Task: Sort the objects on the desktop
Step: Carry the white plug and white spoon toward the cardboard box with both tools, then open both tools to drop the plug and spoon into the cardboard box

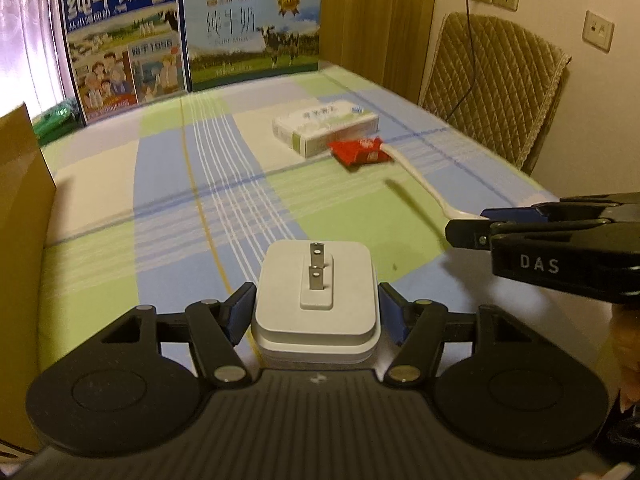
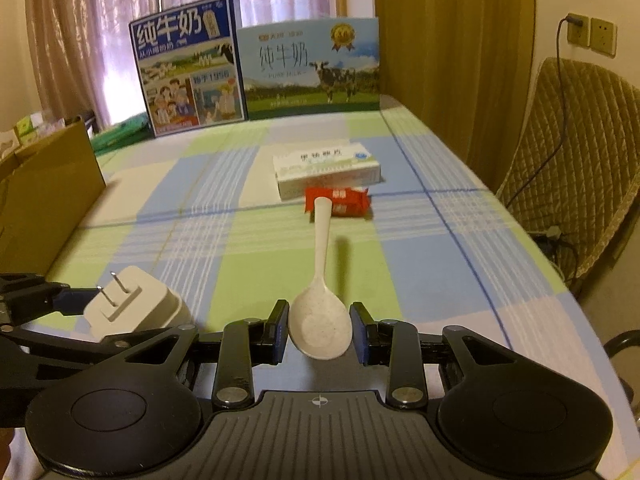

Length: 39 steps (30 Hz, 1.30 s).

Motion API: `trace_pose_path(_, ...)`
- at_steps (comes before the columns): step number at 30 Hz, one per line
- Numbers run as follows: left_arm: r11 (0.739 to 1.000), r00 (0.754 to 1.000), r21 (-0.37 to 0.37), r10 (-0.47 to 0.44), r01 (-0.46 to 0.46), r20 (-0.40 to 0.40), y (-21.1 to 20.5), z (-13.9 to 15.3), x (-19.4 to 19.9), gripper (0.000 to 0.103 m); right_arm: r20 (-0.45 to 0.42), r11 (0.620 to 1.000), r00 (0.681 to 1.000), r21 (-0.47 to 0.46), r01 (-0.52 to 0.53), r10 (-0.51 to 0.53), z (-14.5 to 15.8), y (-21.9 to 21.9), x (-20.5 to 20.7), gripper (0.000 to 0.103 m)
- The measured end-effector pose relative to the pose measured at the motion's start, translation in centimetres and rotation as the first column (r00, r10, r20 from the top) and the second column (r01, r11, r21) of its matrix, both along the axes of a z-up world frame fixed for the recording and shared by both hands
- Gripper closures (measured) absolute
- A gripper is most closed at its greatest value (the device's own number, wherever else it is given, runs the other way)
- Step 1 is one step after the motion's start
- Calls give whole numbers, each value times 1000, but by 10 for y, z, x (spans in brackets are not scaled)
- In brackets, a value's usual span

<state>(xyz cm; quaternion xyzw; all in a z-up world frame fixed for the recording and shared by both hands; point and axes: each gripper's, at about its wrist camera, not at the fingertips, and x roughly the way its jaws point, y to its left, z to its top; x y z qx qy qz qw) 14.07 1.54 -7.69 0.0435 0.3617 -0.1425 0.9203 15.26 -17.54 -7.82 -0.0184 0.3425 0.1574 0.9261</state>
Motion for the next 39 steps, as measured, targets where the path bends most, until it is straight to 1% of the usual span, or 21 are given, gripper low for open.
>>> trace_pose_path(3,1000,1000,0,3,-3,27,2,12,-5,43,14,1000,1000,16,8,-9,10,0,-1,73)
trace_pose_path(7,1000,999,4,20,-20,50,10,27,-9,43,41,1000,999,26,-5,4,28,3,-5,73)
trace_pose_path(13,998,992,-12,70,-69,106,35,69,-13,43,90,997,994,48,-65,61,63,26,-11,73)
trace_pose_path(17,992,980,-14,129,-129,150,68,104,-21,43,141,988,982,77,-137,126,94,56,-14,73)
trace_pose_path(19,987,972,-4,159,-161,175,87,122,-27,43,163,979,972,88,-186,170,109,77,-17,73)
trace_pose_path(24,967,946,34,241,-254,218,146,153,-48,43,188,941,936,110,-320,297,133,139,-32,73)
trace_pose_path(28,942,929,69,307,-328,208,192,157,-59,43,180,908,907,113,-404,382,136,189,-43,73)
trace_pose_path(33,918,916,101,363,-382,171,236,149,-69,43,137,877,881,109,-468,453,129,241,-50,73)
trace_pose_path(39,905,906,96,400,-414,141,269,136,-74,43,102,857,862,93,-506,497,120,282,-54,73)
